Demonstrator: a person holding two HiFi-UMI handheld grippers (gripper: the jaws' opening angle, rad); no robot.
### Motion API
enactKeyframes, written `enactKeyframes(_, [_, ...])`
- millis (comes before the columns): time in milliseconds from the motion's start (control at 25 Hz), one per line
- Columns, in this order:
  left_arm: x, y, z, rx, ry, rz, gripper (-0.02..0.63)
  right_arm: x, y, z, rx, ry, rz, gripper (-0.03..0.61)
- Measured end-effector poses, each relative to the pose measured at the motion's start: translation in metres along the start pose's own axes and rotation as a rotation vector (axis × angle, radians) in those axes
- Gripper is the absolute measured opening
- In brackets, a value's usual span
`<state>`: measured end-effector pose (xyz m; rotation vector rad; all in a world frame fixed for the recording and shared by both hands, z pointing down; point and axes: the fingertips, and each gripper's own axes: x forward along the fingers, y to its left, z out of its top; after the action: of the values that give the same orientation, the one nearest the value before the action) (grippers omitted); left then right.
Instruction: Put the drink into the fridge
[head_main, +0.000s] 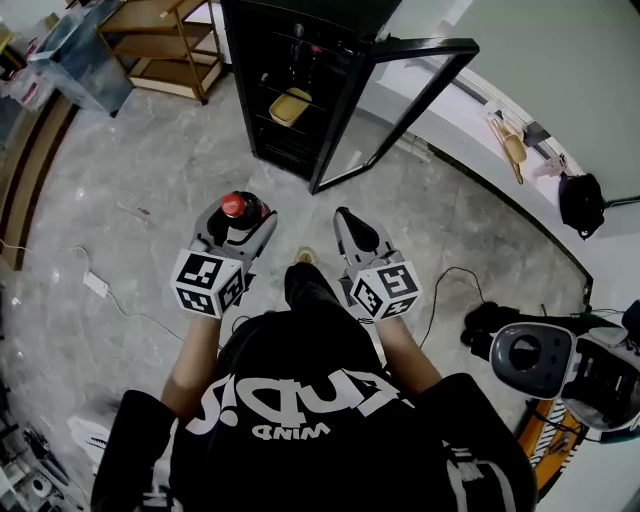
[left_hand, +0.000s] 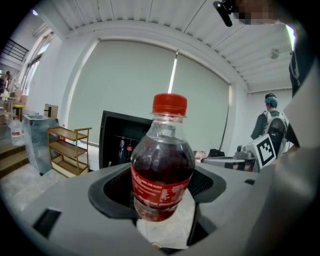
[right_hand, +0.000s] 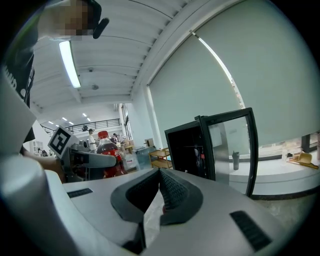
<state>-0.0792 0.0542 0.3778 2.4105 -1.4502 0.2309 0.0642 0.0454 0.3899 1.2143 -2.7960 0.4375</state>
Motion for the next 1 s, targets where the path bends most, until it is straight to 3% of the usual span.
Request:
enactKeyframes(640, [0.104,0.053,0.056,-0.039,-0.03,0.053,0.318,0.087,-0.079,0.043,0.001,0.018,0.065,0.017])
enactKeyframes(1000, [0.135,0.08,0.074,-0.004,0.009,-0.004,0.318,0.126,-0.087,0.06,0.008,-0.002,0.027,0.017])
